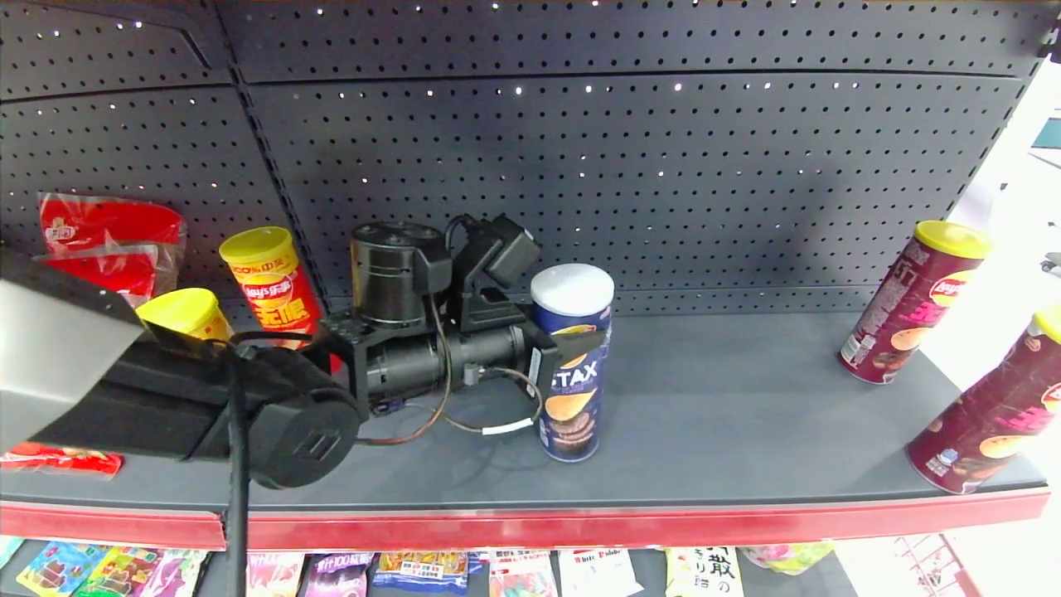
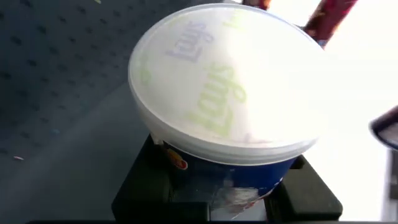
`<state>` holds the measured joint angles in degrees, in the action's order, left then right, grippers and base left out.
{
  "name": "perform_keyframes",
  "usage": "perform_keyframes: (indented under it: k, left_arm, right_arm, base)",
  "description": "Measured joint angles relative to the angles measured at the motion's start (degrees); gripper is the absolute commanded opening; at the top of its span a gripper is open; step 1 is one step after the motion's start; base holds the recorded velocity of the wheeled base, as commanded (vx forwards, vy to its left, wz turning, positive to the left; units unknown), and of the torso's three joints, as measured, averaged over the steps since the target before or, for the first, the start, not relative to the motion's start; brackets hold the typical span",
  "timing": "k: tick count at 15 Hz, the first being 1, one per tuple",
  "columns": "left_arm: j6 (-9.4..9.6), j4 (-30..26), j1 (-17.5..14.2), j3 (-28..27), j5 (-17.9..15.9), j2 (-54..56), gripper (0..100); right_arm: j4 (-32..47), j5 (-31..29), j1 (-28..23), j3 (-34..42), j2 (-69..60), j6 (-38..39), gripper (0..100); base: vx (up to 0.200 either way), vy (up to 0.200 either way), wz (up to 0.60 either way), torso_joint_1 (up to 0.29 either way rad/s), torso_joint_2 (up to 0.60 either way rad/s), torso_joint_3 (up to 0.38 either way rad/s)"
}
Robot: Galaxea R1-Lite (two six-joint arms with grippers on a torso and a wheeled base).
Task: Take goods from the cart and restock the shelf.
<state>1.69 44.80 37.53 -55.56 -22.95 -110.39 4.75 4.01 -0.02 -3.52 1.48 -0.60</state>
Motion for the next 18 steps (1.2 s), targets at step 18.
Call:
perform_keyframes:
  k: [18]
  left_arm:
    - [1.12,5.40,1.74,4.88,0.02,0.00,0]
  right_arm:
    - [0.00,0.01,0.02,0.00,-0.33,0.00,0]
  base:
    - [0.000,0.000,0.00,0.000,0.00,0.000]
